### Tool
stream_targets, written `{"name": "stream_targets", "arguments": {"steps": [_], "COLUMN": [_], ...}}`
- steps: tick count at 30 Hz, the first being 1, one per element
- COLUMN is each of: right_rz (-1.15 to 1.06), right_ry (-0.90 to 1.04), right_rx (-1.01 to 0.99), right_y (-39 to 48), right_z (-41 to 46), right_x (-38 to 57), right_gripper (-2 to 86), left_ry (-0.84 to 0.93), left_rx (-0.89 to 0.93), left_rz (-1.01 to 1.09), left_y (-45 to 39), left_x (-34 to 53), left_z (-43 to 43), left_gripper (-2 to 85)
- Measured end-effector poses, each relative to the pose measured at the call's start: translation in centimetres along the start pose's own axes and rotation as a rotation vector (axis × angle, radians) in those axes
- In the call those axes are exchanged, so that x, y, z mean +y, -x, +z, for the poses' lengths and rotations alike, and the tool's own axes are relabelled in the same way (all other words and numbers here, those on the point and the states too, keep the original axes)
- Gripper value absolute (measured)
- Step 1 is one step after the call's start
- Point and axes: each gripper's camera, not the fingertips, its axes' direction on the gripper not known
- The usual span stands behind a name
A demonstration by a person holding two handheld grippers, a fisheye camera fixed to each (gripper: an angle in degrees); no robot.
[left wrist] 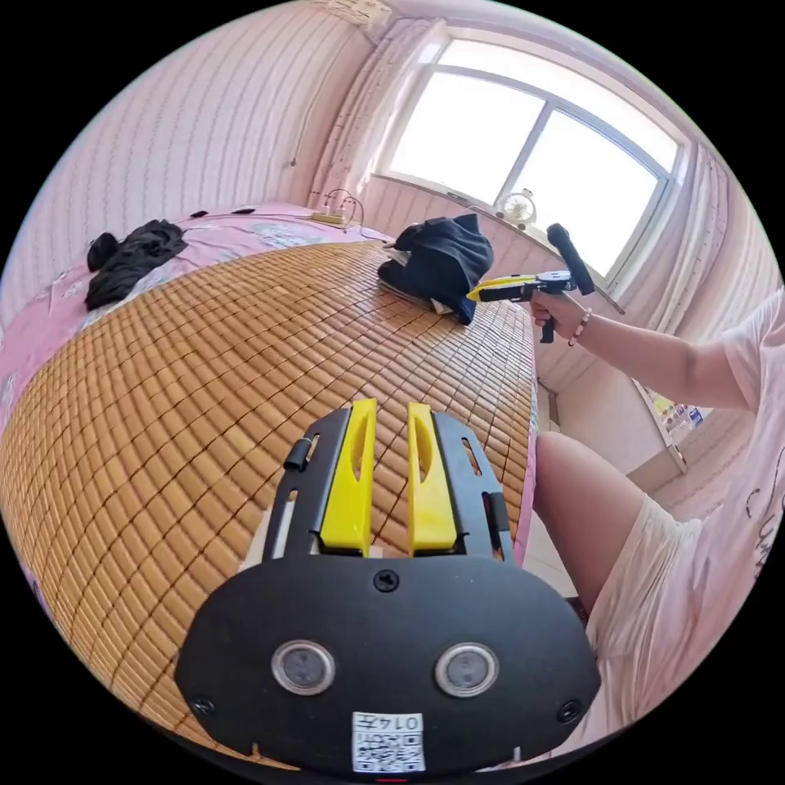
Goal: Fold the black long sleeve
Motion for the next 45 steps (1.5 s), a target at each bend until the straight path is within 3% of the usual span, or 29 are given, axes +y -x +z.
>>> {"name": "stream_targets", "arguments": {"steps": [5,9,15,20,25,29,32,34,37,39,41,45], "right_rz": [0.119,0.156,-0.018,-0.203,-0.287,-0.21,-0.102,-0.034,0.022,0.007,0.045,0.014], "right_ry": [-0.119,0.019,-0.193,-0.269,-0.197,-0.298,-0.438,-0.443,-0.28,-0.085,0.175,0.216], "right_rx": [0.077,0.091,0.05,-0.312,-0.587,-0.956,-1.083,-1.078,-1.005,-0.87,-0.592,-0.51], "right_y": [-5.6,-7.3,-4.9,-1.9,3.5,7.7,9.0,9.4,10.3,10.9,10.7,10.0], "right_z": [-0.6,1.6,-9.2,-19.1,-21.2,-23.3,-25.3,-25.1,-21.2,-16.9,-11.6,-10.3], "right_x": [-1.3,-2.4,0.5,1.6,-1.1,-2.4,-0.6,1.4,5.8,8.6,12.1,13.7], "right_gripper": [15.0,6.7,2.8,2.1,1.9,2.1,2.6,3.2,5.0,5.9,5.8,7.2], "left_ry": [0.018,0.014,-0.09,-0.101,-0.114,-0.179,-0.324,-0.299,-0.198,-0.152,-0.079,0.044], "left_rx": [0.049,0.085,0.189,0.045,-0.006,-0.053,-0.192,-0.306,-0.445,-0.391,-0.322,-0.295], "left_rz": [0.157,0.185,0.083,0.112,0.035,-0.112,-0.126,-0.12,-0.194,-0.311,-0.418,-0.56], "left_y": [-3.7,-6.3,-6.6,-6.8,-6.3,-5.5,-6.4,-7.4,-7.5,-5.9,-4.5,-3.0], "left_x": [-9.3,-14.9,-15.8,-13.2,-7.4,-2.1,0.4,1.6,5.2,9.6,12.7,16.6], "left_z": [8.8,13.7,11.3,4.3,-4.2,-13.0,-21.6,-25.1,-26.9,-25.6,-23.3,-18.2], "left_gripper": [9.4,10.3,9.6,11.1,13.5,12.4,11.2,10.2,9.4,9.3,9.5,10.3]}}
